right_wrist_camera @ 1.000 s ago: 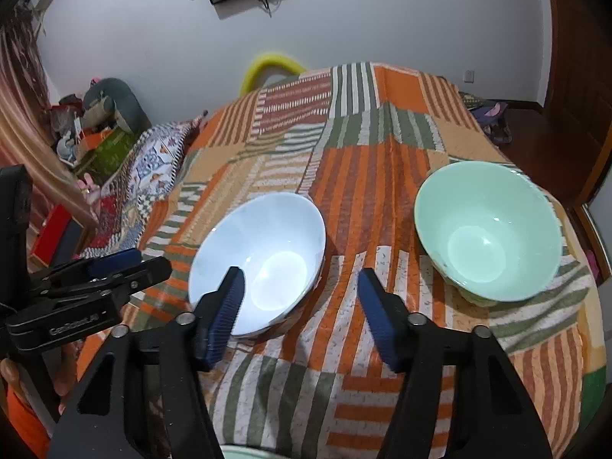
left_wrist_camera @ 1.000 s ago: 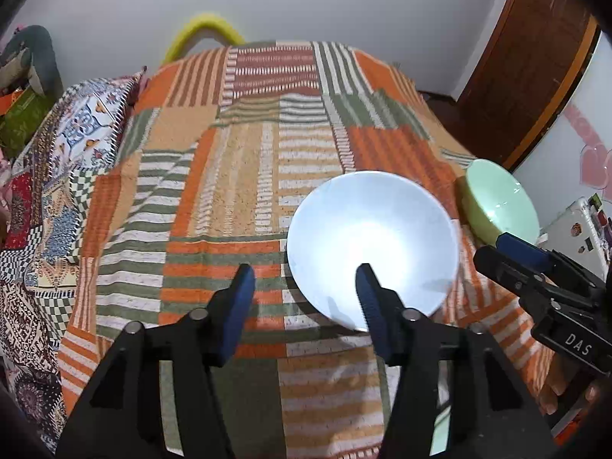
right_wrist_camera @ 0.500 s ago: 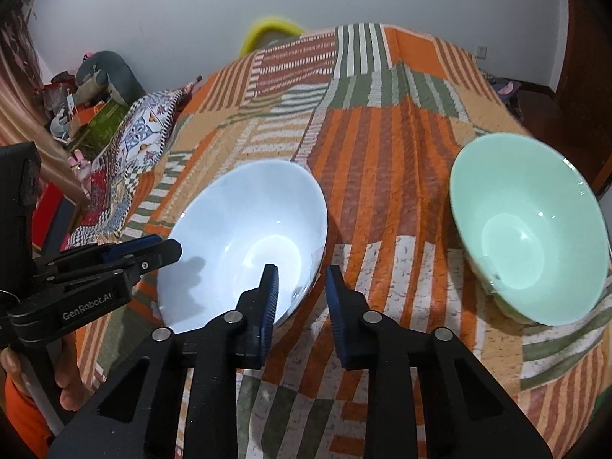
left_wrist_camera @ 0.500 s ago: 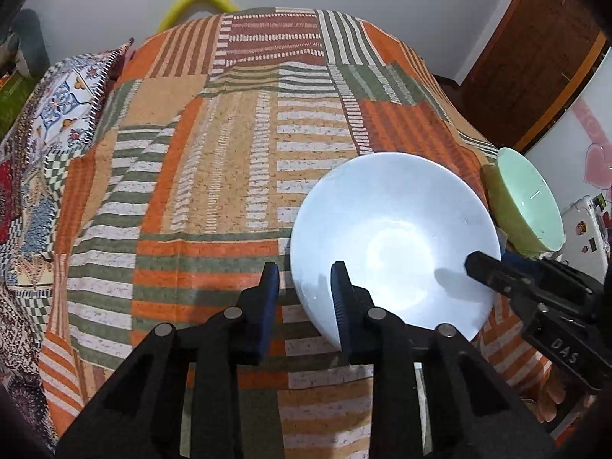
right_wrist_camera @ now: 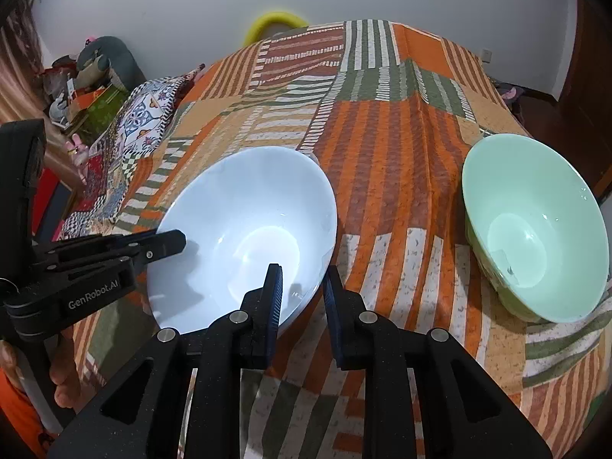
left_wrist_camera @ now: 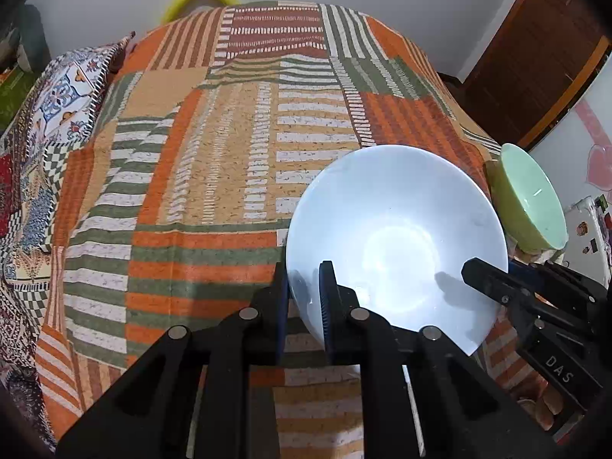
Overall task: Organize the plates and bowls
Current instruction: 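Close both tools on the rim of the white dotted bowl, then lift the white dotted bowl with both tools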
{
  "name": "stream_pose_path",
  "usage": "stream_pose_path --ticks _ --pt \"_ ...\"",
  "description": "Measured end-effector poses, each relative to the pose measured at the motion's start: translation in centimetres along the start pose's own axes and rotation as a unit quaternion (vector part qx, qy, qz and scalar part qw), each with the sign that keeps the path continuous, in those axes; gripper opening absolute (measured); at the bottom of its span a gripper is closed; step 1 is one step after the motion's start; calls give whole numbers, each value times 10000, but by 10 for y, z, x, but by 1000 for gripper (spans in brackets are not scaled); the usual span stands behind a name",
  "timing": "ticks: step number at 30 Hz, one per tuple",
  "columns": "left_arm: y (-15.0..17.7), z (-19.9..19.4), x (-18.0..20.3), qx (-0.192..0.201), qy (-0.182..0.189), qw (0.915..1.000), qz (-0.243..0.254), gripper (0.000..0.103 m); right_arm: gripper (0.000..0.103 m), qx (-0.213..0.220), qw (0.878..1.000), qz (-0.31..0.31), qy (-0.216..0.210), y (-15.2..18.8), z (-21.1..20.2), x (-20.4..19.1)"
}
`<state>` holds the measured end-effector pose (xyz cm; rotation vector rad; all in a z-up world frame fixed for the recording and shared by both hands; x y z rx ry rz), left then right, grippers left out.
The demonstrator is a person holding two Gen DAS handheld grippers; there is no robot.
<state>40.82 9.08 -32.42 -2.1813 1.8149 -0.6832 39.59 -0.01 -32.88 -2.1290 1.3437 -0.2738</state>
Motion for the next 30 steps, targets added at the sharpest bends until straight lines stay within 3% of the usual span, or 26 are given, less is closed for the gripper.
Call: stream_pose_path --ticks 10,30 --pt "13 -47 10 391 -16 9990 218 14 20 277 9996 -2 -79 1 -35 -10" --pt "56 -178 20 1292 -12 9912 289 14 20 1107 9934 -261 -132 7 -125 -56"
Point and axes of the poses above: each gripper's, at about its wrist camera, not at the fingertips, and z roughly the way its jaws point, x to its right, y to its underside, the point moved 10 cm from there along z, roughly the way its jaws point, and after that the axes turned 5 degrees about -z, right-handed, at the moved point
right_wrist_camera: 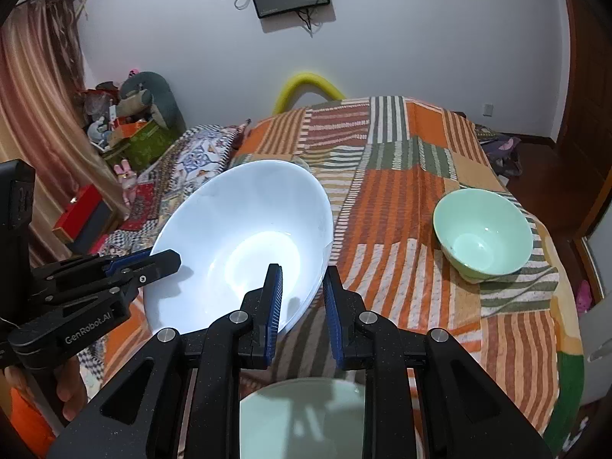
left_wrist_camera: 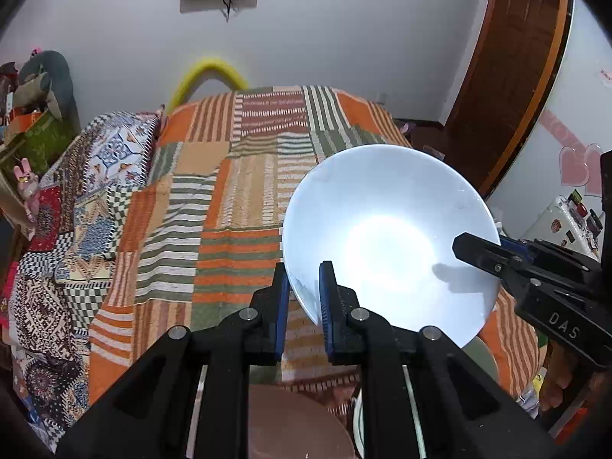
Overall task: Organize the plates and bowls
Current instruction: 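Lift the white dotted bowl with both tools, then carry the white bowl with both tools over the pink bowl on the stack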
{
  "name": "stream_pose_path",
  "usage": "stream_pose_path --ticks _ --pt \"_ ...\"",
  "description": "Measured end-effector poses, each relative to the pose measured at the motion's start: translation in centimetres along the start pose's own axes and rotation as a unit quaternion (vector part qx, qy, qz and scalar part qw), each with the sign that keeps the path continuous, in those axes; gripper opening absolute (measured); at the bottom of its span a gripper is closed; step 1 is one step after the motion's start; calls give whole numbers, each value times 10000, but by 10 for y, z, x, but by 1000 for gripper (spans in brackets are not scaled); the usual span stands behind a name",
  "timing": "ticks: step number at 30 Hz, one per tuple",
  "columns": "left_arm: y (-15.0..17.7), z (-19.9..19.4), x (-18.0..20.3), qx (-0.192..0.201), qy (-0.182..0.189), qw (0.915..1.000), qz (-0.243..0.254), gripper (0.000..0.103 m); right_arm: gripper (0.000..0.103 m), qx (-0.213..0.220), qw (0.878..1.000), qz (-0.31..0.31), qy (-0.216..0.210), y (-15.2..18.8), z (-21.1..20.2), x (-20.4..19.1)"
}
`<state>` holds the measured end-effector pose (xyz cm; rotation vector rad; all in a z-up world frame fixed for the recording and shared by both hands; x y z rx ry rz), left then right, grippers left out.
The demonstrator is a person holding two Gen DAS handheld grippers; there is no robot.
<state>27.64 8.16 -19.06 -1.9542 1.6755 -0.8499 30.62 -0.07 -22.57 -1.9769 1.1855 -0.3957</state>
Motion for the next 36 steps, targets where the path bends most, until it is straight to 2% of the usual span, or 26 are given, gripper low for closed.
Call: stream_pose_path --ticks 5,17,26,36 --pt "11 -31 -2 187 -106 9998 36 14 20 85 9999 -39 -111 7 -12 -13" --pt "40 -77 -22 336 -188 9992 -133 14 20 123 9991 -162 -367 24 -24 -48" --pt "62 -92 -43 329 -227 9987 -328 14 20 38 9979 -310 -564 38 -25 -72" --pt "92 -87 -72 148 -426 9975 -544 14 20 -221 9961 -545 -662 58 -10 -98"
Point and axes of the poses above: each gripper's, at about its wrist camera, not at the fingertips, and z roughly the way its jaws point, x to its right, y to its underside, the point moved 10 cm from there along z, roughly the way its jaws point, and after that the axes turned 5 degrees about -z, right-handed, at the moved point
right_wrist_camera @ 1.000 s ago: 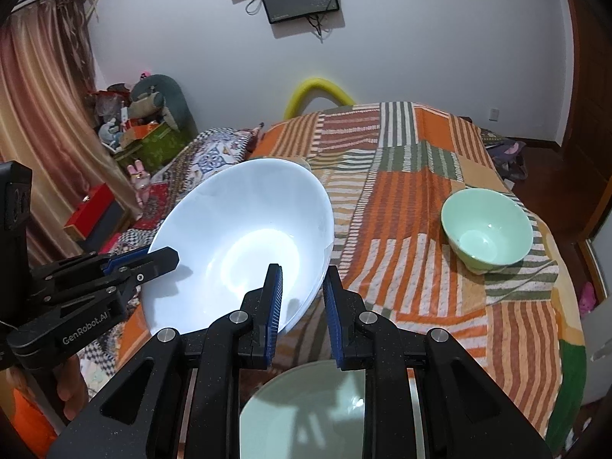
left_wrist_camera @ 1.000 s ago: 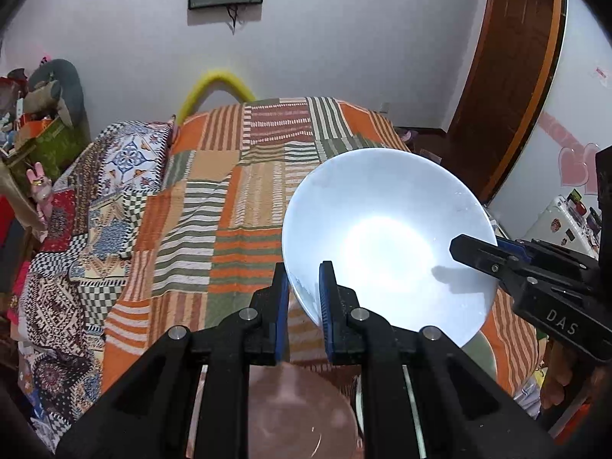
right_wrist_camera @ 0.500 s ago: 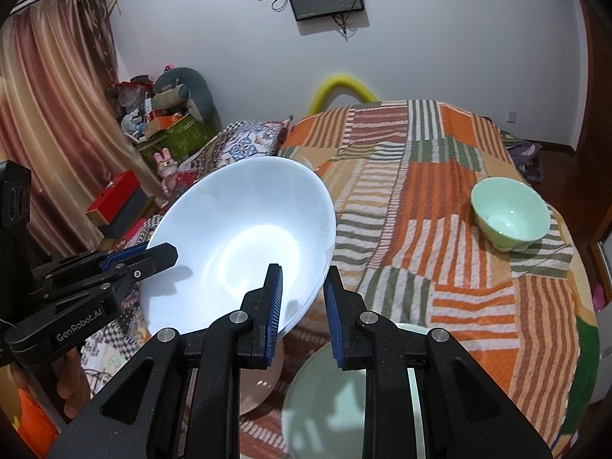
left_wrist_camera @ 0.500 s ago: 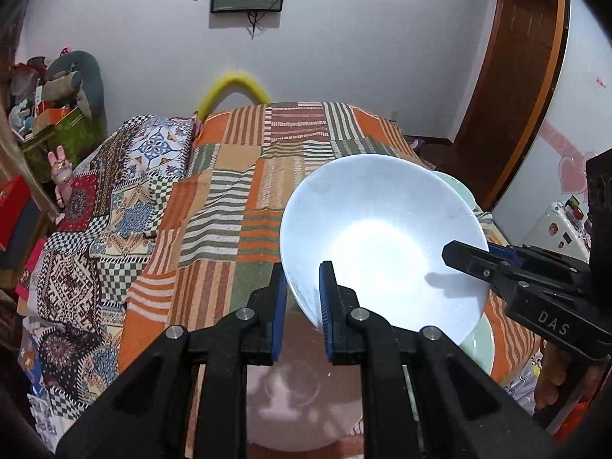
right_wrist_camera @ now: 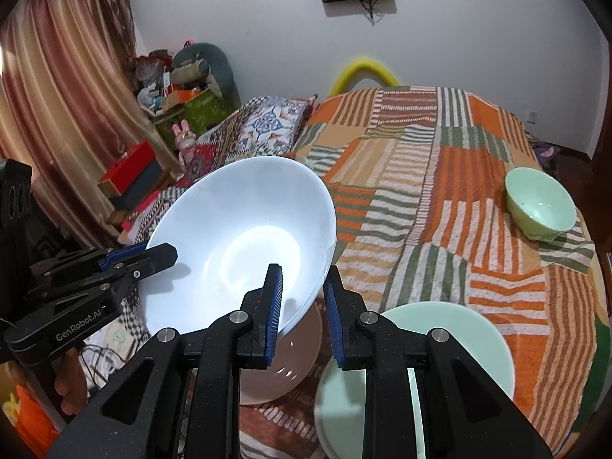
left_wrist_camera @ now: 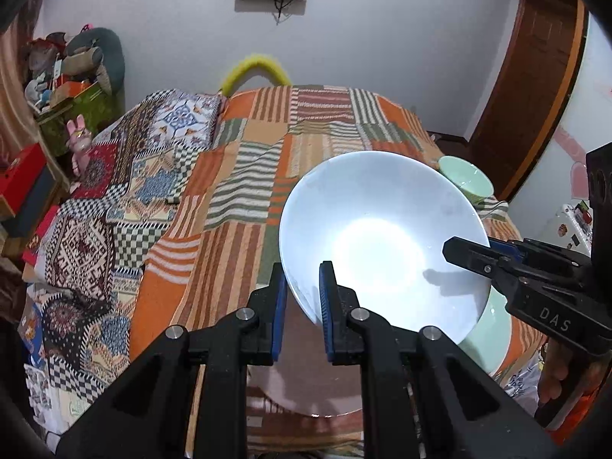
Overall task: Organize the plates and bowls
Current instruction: 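Carry the white bowl with both tools over the pink bowl on the stack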
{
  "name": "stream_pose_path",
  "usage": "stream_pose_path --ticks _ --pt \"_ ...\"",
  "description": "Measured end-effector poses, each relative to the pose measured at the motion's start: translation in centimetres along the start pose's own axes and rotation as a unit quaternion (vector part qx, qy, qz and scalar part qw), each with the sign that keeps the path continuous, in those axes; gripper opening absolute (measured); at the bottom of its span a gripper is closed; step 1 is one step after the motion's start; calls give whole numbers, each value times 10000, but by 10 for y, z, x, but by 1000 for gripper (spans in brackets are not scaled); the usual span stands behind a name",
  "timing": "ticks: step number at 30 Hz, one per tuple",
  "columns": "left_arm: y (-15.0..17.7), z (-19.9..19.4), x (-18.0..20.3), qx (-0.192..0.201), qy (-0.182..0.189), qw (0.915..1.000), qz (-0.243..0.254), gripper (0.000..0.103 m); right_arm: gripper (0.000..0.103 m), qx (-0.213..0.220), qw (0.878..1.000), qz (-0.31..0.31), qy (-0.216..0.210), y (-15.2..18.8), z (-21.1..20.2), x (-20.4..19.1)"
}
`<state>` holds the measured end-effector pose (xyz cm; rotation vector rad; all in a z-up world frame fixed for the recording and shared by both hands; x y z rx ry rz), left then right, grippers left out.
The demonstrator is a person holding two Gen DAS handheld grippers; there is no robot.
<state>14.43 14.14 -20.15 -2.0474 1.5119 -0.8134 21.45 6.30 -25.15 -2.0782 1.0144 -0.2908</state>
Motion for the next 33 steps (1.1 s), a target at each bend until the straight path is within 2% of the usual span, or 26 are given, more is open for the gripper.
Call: stream_pose_path --ticks 17,33 --pt "58 31 -36 -639 -174 9970 -412 14 22 -650 9977 -19 -202 45 34 -24" --pt "84 49 -48 -972 -266 9934 -549 14 22 -990 9948 -26 -250 67 52 -31"
Point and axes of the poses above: each gripper's, at about its wrist camera, not at the fingertips, and z roughly the way its jaws point, x to its right, y to its underside, the point moved 10 cm from there along z, roughly the way its jaws point, and after that the axes turned 5 degrees about -z, right-handed, at the moved point
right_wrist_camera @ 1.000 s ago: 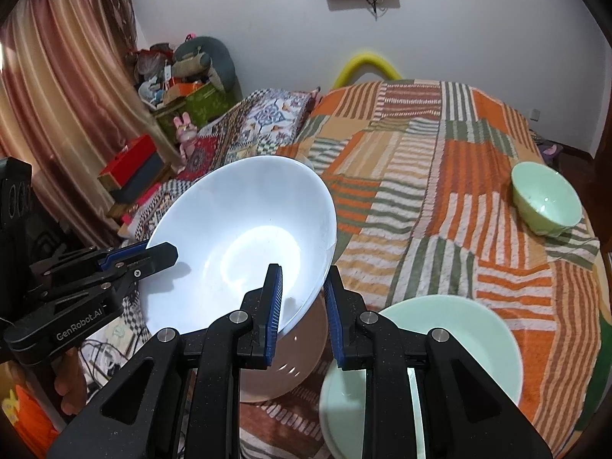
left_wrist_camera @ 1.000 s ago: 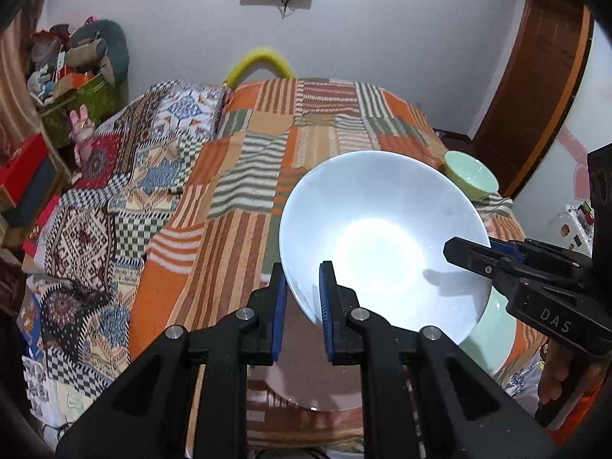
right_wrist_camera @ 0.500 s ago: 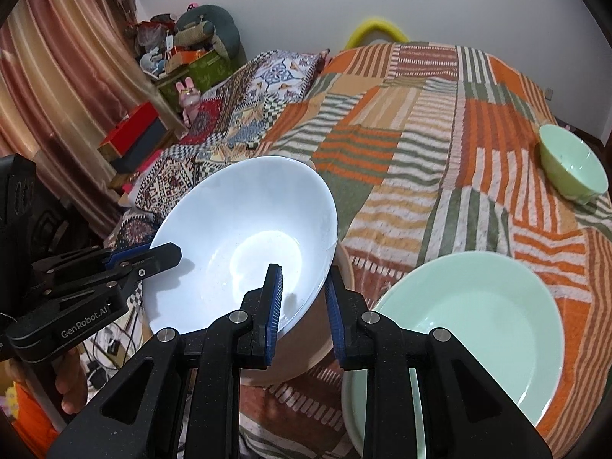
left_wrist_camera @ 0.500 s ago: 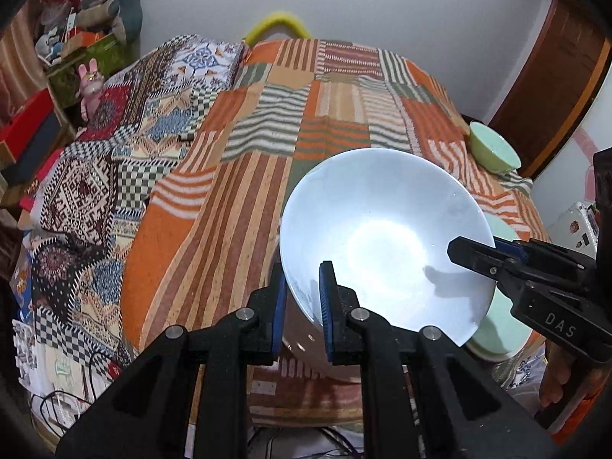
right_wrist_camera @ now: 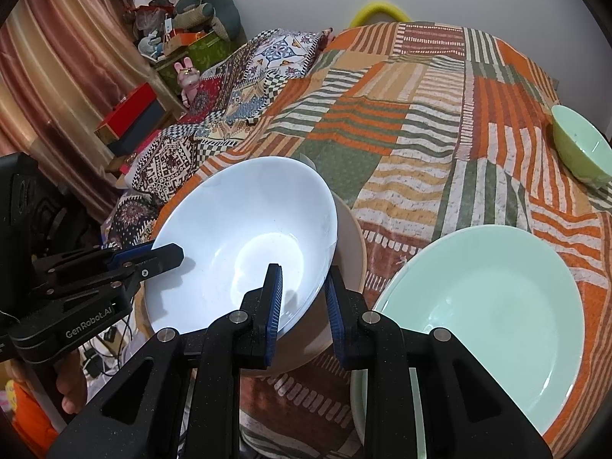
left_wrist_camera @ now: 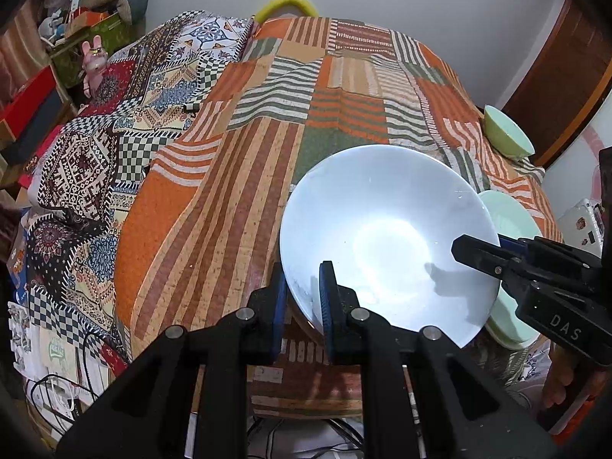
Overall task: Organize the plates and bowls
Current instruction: 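Carry the white bowl with both tools over the pink bowl on the stack, then lower the white bowl into the pink bowl and open both tools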
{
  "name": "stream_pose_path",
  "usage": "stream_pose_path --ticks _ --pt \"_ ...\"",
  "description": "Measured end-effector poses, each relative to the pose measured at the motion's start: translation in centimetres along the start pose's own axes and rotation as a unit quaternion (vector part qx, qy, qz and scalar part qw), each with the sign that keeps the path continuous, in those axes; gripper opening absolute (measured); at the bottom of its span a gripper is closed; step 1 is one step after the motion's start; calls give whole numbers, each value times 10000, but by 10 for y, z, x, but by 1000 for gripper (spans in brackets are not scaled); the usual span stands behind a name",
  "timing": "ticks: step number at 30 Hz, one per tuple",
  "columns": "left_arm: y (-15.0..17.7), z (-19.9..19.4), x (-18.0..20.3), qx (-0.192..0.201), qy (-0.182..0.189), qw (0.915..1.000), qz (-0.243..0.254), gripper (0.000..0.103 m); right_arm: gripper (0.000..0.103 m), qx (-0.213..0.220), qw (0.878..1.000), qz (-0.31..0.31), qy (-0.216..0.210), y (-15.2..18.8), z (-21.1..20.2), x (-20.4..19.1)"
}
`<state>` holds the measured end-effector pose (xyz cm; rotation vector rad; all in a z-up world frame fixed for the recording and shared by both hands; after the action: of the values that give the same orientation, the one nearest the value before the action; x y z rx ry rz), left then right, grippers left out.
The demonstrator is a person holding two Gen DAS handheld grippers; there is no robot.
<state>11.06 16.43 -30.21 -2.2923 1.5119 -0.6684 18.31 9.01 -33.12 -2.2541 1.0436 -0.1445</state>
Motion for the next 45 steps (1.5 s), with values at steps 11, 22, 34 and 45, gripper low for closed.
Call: stream_pose_path --ticks 11,22,34,45 --pt "1 9 -2 -12 -229 9996 185 14 23 -123 9999 43 -23 7 10 0" --pt "1 14 -8 -6 -269 9995 172 15 23 -142 9999 -6 -83 10 14 -1" --pt "2 16 -6 -46 -306 9993 205 21 24 -127 9998 32 -128 10 7 0" --pt "-20 -18 12 267 -164 9991 296 21 33 351 9993 125 -34 -4 -31 21"
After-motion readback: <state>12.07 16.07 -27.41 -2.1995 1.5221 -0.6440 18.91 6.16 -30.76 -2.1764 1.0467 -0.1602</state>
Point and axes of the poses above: each gripper's, at about its wrist camera, not at the fingertips, and z roughly the way its jaws point, x to its right, y to its underside, the point moved 10 cm from there along z, roughly the way its jaws point, and after that the axes turned 5 degrees about -z, right-handed, at the moved point
